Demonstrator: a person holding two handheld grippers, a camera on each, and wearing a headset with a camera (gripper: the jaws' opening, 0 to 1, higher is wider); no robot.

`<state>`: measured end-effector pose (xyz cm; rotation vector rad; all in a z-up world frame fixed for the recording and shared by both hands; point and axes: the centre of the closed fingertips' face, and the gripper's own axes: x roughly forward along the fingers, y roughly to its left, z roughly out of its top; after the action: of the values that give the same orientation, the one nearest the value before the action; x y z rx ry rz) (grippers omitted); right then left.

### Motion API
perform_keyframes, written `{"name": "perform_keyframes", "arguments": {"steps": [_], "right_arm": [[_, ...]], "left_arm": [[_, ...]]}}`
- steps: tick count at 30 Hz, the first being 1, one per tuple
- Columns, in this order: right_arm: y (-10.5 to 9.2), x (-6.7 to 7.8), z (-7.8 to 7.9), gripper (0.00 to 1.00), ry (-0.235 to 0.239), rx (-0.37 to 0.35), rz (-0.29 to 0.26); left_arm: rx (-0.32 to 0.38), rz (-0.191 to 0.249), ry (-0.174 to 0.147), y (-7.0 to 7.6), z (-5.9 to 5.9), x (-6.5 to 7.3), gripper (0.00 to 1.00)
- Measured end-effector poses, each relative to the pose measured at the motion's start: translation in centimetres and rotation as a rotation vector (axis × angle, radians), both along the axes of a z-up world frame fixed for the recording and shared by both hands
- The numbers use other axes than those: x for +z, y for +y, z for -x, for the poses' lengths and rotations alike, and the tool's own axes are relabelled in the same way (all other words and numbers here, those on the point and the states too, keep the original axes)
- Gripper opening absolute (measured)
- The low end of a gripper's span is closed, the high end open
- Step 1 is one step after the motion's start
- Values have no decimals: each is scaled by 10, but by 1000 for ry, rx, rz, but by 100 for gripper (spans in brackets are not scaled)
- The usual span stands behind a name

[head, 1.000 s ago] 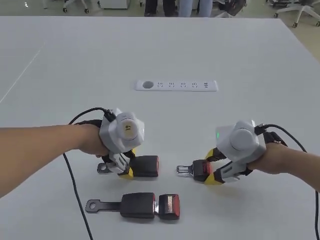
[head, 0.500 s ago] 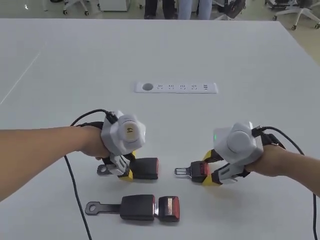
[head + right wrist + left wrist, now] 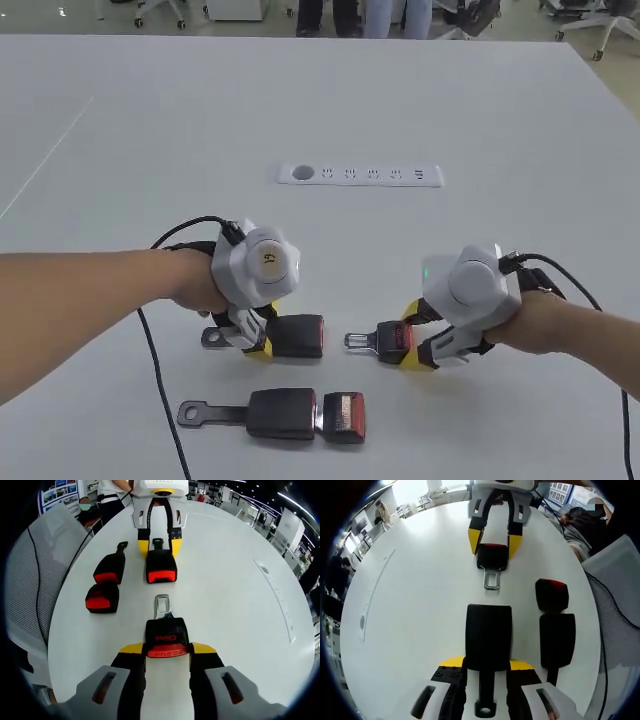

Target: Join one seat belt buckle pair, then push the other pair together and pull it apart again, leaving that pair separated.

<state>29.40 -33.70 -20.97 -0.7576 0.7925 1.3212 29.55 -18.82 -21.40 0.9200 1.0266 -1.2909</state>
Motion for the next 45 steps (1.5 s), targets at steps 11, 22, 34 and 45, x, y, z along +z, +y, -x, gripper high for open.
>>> {"name": "perform_keyframes", "arguments": {"steps": [11,22,34,45], "right_arm": [[17,1,1,31,-6,16,-7],[26,1,-4,32,-4,24,-11],[39,1,-1,31,-4,38,-18],[43,1,-2,31,-5,31,-15]], "left_arm": [[-5,-22,2,0,1,1,30],[0,-26,2,0,1,2,30],[6,-22,2,-1,1,2,30],[7,-23,0,0,2,2,30]]}}
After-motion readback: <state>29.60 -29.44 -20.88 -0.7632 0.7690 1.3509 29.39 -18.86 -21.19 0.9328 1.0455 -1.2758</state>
